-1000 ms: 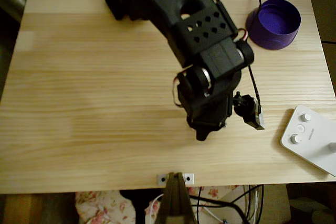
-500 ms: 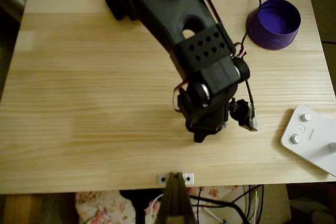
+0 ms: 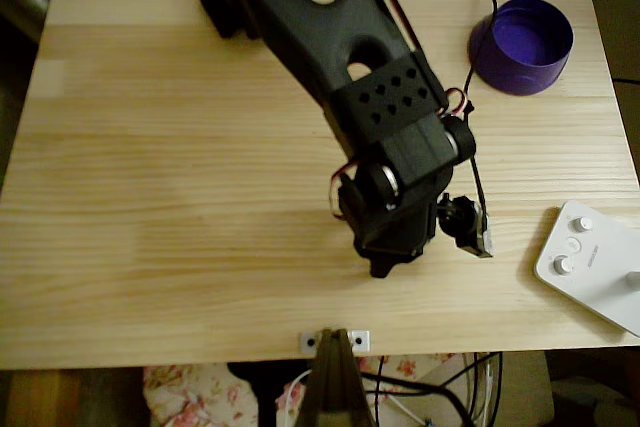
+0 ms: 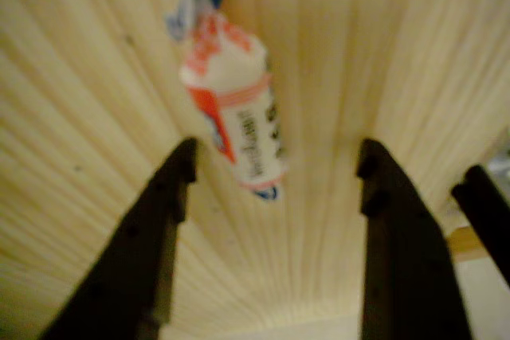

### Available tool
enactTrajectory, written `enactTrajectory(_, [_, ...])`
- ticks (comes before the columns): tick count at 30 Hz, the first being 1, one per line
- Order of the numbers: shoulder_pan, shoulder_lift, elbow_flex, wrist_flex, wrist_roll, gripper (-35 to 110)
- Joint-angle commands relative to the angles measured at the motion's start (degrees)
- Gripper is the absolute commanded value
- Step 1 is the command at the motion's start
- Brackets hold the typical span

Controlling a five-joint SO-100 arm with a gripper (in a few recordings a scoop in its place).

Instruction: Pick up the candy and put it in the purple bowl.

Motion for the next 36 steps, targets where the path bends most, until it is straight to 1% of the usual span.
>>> enactTrajectory(1, [-0.09, 1.67, -4.04, 0.62, 0.00, 25])
enactTrajectory(8, [-1.49, 1.58, -4.04, -1.23, 4.04, 20])
enactTrajectory(13, [-1.85, 1.14, -3.78, -2.11, 5.01, 18])
enactTrajectory(16, [-1.76, 1.05, -3.43, -3.34, 5.80, 14])
enactTrajectory(20, [-1.67, 1.05, -3.43, -3.25, 5.63, 10])
enactTrajectory(29, [-1.85, 1.32, -3.43, -2.37, 5.71, 6])
enactTrajectory(36, [-1.49, 1.93, -3.52, -2.72, 9.14, 3])
